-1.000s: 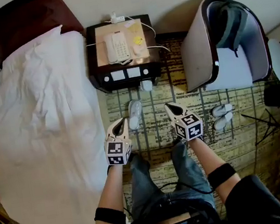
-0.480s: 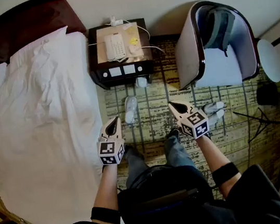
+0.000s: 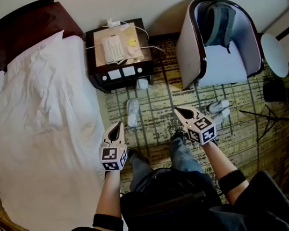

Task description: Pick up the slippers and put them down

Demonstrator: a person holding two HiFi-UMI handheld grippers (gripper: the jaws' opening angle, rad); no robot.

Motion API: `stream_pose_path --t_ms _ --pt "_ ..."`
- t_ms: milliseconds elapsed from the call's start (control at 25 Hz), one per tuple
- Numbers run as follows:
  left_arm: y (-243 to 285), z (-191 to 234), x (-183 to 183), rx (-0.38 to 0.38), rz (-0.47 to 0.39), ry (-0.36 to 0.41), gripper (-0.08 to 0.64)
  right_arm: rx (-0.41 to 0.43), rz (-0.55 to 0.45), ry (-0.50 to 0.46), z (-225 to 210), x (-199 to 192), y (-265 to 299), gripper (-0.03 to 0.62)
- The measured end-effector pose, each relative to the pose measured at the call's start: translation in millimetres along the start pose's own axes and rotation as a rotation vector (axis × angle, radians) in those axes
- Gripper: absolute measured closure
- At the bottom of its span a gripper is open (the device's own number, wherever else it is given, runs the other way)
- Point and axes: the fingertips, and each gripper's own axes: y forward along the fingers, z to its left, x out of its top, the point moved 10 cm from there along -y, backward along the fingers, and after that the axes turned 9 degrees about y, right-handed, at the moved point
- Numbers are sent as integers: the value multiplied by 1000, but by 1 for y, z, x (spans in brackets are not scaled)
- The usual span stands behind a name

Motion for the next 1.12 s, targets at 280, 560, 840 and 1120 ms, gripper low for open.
stream_pose_path --t_ms 280,560,840,1120 --pt "9 -3 -5 2 13 3 557 34 10 3 2 -2 7 591" --pt "20 -16 1 18 35 13 557 103 26 -6 -5 -2 16 591" --pt "47 6 -19 -36 89 -39 557 143 94 -66 0 -12 69 591" --pt "100 46 -82 -156 210 -159 506 41 134 -23 9 -39 126 591"
